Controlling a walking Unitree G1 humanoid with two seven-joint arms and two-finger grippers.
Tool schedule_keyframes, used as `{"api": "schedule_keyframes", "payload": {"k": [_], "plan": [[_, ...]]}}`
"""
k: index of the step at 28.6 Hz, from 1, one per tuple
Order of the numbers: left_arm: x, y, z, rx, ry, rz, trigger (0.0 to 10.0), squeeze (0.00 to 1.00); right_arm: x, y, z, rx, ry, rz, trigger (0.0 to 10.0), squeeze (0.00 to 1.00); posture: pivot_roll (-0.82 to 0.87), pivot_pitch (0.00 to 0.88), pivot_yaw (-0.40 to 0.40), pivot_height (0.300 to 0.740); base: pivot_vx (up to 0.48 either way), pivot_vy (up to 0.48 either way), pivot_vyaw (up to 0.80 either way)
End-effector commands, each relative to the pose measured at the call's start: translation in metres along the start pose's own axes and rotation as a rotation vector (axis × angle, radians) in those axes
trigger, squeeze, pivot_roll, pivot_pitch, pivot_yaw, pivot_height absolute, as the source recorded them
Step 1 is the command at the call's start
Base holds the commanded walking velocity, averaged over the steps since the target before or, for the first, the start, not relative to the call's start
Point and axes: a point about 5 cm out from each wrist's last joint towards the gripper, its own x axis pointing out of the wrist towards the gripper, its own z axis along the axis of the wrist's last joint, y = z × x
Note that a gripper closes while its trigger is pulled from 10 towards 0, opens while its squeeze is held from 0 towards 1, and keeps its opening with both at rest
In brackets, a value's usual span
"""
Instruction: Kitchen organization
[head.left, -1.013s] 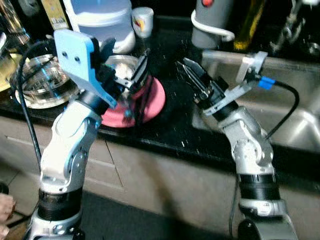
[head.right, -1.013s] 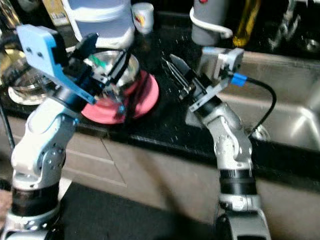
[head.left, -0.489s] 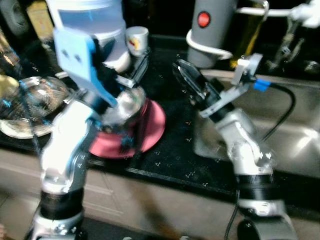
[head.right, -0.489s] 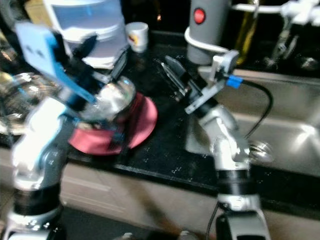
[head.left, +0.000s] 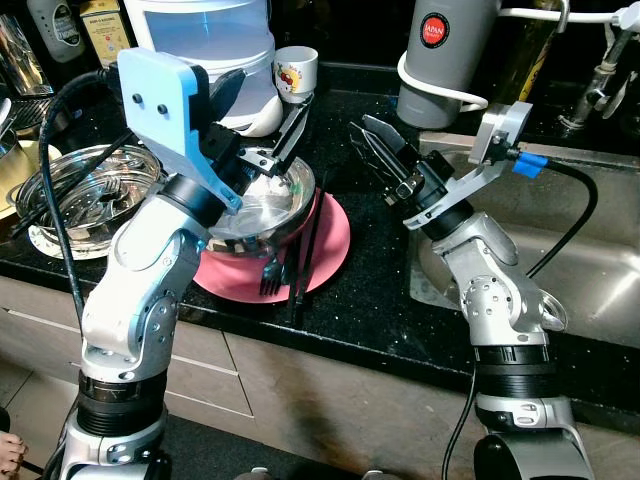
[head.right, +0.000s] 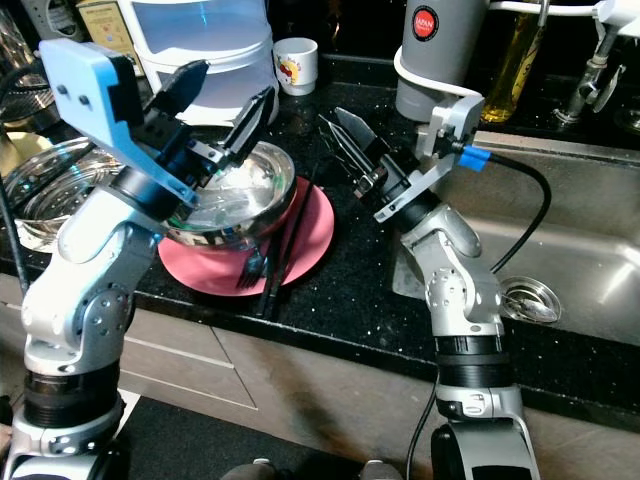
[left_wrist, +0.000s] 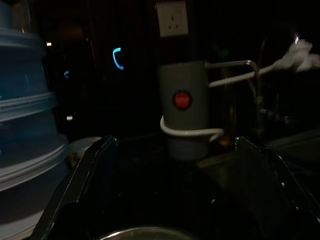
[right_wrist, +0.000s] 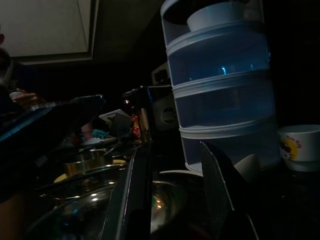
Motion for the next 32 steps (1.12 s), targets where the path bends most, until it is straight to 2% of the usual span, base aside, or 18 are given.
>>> {"api": "schedule_keyframes", "payload": {"k": [1, 5, 7, 8, 9, 11, 13, 14, 15, 17, 22, 26, 31, 32], "plan": [[-0.001, -0.003, 0.000, 0.027, 0.041, -0.066, 10.0, 0.00, 0.001, 0.002, -0.003, -0.003, 0.025, 0.016, 10.0, 0.00, 0.02, 0.092, -0.003, 0.740, 0.000, 0.000, 0.00], [-0.005, -0.003, 0.012, 0.072, 0.107, -0.227, 10.0, 0.00, -0.002, -0.004, -0.001, -0.042, 0.056, 0.014, 10.0, 0.00, 0.02, 0.093, -0.004, 0.740, 0.000, 0.000, 0.00], [-0.012, -0.003, 0.021, 0.108, 0.168, -0.341, 10.0, 0.00, -0.008, -0.013, 0.004, -0.095, 0.092, 0.018, 10.0, 0.00, 0.02, 0.096, -0.003, 0.740, 0.000, 0.000, 0.00], [-0.012, -0.003, 0.021, 0.108, 0.168, -0.341, 10.0, 0.00, -0.008, -0.013, 0.004, -0.095, 0.092, 0.018, 10.0, 0.00, 0.02, 0.096, -0.003, 0.740, 0.000, 0.000, 0.00], [-0.019, -0.004, 0.023, 0.115, 0.232, -0.406, 10.0, 0.00, -0.013, -0.019, 0.011, -0.122, 0.107, 0.022, 10.0, 0.00, 0.02, 0.097, -0.003, 0.740, 0.000, 0.000, 0.00], [-0.025, -0.002, 0.024, 0.117, 0.297, -0.442, 10.0, 0.00, -0.017, -0.024, 0.018, -0.144, 0.114, 0.022, 10.0, 0.00, 0.02, 0.097, -0.003, 0.740, 0.000, 0.000, 0.00], [-0.034, 0.002, 0.024, 0.079, 0.393, -0.468, 10.0, 0.00, -0.020, -0.027, 0.021, -0.164, 0.128, 0.023, 10.0, 0.00, 0.02, 0.100, -0.001, 0.740, 0.000, 0.000, 0.00], [-0.034, 0.002, 0.024, 0.079, 0.393, -0.468, 10.0, 0.00, -0.020, -0.027, 0.021, -0.164, 0.128, 0.023, 10.0, 0.00, 0.02, 0.100, -0.001, 0.740, 0.000, 0.000, 0.00], [-0.049, 0.004, 0.021, 0.100, 0.537, -0.522, 10.0, 0.00, -0.022, -0.029, 0.022, -0.174, 0.140, 0.021, 10.0, 0.00, 0.02, 0.101, 0.001, 0.740, 0.000, 0.000, 0.00], [-0.065, 0.004, 0.021, 0.125, 0.664, -0.572, 10.0, 0.00, -0.025, -0.029, 0.020, -0.182, 0.159, 0.030, 10.0, 0.00, 0.03, 0.100, 0.002, 0.740, 0.000, 0.000, 0.00], [-0.072, 0.008, 0.029, 0.159, 0.707, -0.573, 10.0, 0.00, -0.028, -0.030, 0.018, -0.191, 0.178, 0.042, 10.0, 0.00, 0.04, 0.099, 0.001, 0.740, 0.000, 0.000, 0.00], [-0.074, 0.018, 0.037, 0.200, 0.746, -0.527, 10.0, 0.00, -0.035, -0.035, 0.025, -0.220, 0.187, 0.071, 10.0, 0.00, 0.05, 0.095, 0.000, 0.740, 0.000, 0.000, 0.00], [-0.076, 0.020, 0.040, 0.205, 0.763, -0.519, 10.0, 0.00, -0.051, -0.035, 0.035, -0.207, 0.220, 0.206, 10.0, 0.00, 0.05, 0.089, 0.000, 0.740, 0.000, 0.000, 0.00], [-0.076, 0.020, 0.041, 0.208, 0.767, -0.518, 10.0, 0.00, -0.059, -0.031, 0.036, -0.190, 0.273, 0.281, 10.0, 0.00, 0.05, 0.088, 0.000, 0.740, 0.000, 0.000, 0.00]]}}
